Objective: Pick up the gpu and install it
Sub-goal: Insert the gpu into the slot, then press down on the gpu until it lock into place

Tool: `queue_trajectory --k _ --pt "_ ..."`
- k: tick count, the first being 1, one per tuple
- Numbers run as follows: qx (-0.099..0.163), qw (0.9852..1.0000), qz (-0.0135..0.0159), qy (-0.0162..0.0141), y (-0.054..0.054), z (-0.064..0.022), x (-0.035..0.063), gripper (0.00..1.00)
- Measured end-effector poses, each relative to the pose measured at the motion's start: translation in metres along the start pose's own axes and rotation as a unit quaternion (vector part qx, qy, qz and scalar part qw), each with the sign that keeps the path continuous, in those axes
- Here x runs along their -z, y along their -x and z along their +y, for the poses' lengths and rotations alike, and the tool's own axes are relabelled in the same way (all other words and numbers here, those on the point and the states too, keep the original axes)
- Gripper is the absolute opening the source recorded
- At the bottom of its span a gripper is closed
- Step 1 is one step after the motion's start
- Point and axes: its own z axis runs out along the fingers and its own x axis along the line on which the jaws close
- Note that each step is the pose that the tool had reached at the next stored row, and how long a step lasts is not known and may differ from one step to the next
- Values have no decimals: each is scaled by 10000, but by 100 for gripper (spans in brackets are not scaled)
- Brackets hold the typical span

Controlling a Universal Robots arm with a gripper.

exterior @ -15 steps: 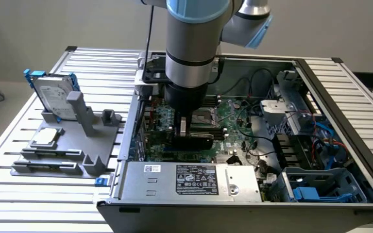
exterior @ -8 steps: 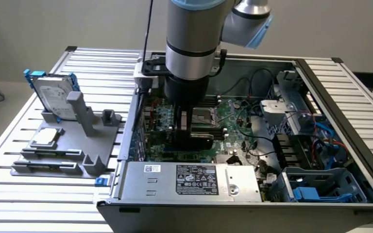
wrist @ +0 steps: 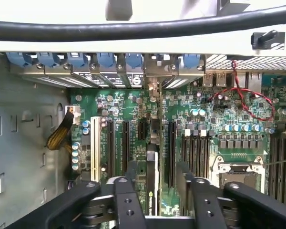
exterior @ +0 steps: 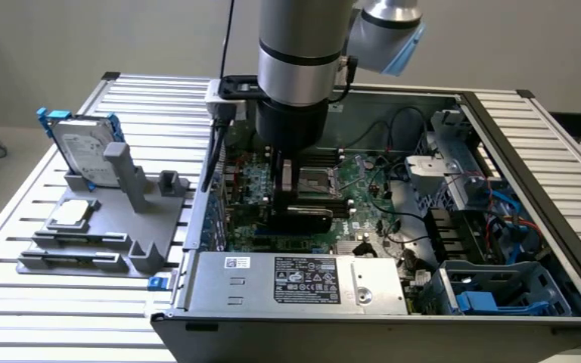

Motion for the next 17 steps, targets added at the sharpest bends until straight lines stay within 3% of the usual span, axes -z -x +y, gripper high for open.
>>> queue_trajectory --k 1,2,3,5,7,17 --pt "0 10000 -1 0 0 0 3 44" --pt "0 10000 -1 0 0 0 3 32" --pt "0 10000 -1 0 0 0 3 32" --pt "0 10000 -1 0 0 0 3 20" --pt "0 10000 -1 0 0 0 4 14" --pt "0 10000 -1 0 0 0 4 11"
